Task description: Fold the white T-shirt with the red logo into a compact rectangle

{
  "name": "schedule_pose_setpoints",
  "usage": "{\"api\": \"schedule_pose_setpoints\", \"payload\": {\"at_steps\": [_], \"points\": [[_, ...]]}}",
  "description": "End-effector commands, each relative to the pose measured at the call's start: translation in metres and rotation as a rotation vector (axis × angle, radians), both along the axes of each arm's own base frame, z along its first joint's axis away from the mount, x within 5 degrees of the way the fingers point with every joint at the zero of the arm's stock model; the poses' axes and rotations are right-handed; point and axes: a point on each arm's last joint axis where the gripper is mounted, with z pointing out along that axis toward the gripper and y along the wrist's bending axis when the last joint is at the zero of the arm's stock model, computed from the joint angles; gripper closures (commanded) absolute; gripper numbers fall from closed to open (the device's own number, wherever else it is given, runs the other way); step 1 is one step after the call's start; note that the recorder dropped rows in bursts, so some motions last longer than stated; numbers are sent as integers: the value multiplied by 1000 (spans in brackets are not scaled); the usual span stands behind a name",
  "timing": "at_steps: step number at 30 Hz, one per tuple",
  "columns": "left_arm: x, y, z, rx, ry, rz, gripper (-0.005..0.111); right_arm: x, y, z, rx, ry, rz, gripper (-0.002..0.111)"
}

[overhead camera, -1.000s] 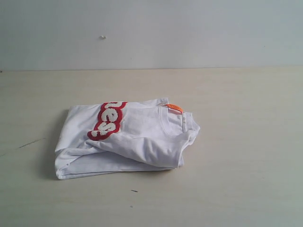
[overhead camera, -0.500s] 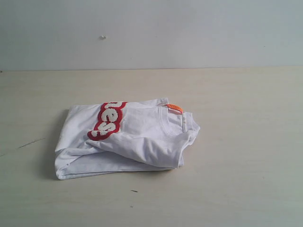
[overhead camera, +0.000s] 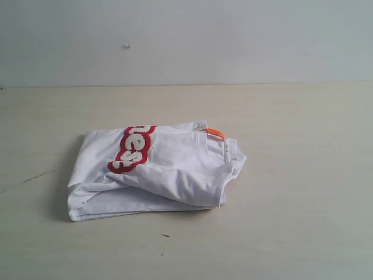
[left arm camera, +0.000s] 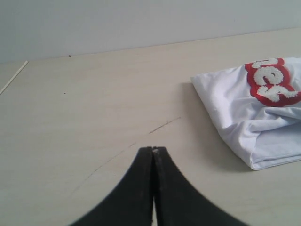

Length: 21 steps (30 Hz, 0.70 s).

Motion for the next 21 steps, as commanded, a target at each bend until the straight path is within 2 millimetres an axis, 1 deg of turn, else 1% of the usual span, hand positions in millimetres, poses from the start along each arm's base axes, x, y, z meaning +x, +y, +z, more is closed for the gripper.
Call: {"api": "schedule_pose_setpoints", "payload": {"at_steps": [1, 10, 14, 21], "points": [[0, 0, 1, -6, -10, 2, 107, -1, -1, -3, -13, 19, -5, 108], [0, 0, 1, -6, -10, 2, 107, -1, -1, -3, -15, 20, -6, 108], [0, 0, 1, -6, -10, 2, 107, 0, 2, -3, -75, 43, 35, 108], [0, 0, 1, -6, -10, 2, 107, -1, 2, -6, -65, 70, 35, 108]]}}
